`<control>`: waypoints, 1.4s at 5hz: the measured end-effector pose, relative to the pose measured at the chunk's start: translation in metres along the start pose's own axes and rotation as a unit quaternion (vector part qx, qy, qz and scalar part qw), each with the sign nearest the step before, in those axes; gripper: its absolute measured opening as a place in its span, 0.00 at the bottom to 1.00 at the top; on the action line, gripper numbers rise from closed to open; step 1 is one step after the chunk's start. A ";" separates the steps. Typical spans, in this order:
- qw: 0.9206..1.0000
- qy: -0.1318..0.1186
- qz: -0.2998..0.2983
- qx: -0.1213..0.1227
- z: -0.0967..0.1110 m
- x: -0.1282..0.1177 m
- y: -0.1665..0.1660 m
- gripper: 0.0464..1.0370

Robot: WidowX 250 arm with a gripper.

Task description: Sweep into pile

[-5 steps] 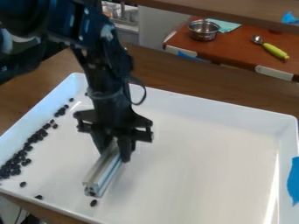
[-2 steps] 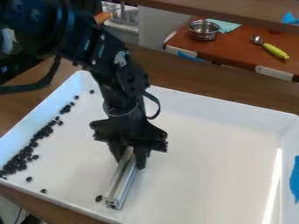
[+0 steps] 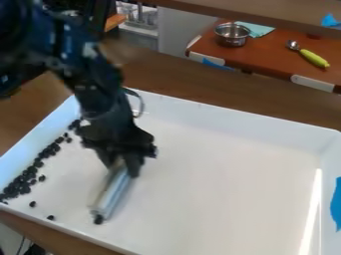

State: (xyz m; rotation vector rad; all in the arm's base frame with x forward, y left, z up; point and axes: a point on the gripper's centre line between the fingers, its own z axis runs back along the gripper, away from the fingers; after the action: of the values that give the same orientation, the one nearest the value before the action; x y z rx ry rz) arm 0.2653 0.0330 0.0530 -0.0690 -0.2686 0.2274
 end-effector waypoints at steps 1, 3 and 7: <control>1.000 -0.016 -0.009 -0.004 0.003 -0.002 0.032 0.33; 1.000 -0.008 -0.024 -0.003 0.011 -0.012 0.076 0.33; 0.997 0.013 0.040 -0.057 0.036 0.008 0.006 0.33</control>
State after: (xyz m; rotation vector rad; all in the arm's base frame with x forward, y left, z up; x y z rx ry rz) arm 0.2614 0.0424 0.0888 -0.1967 -0.2530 0.2902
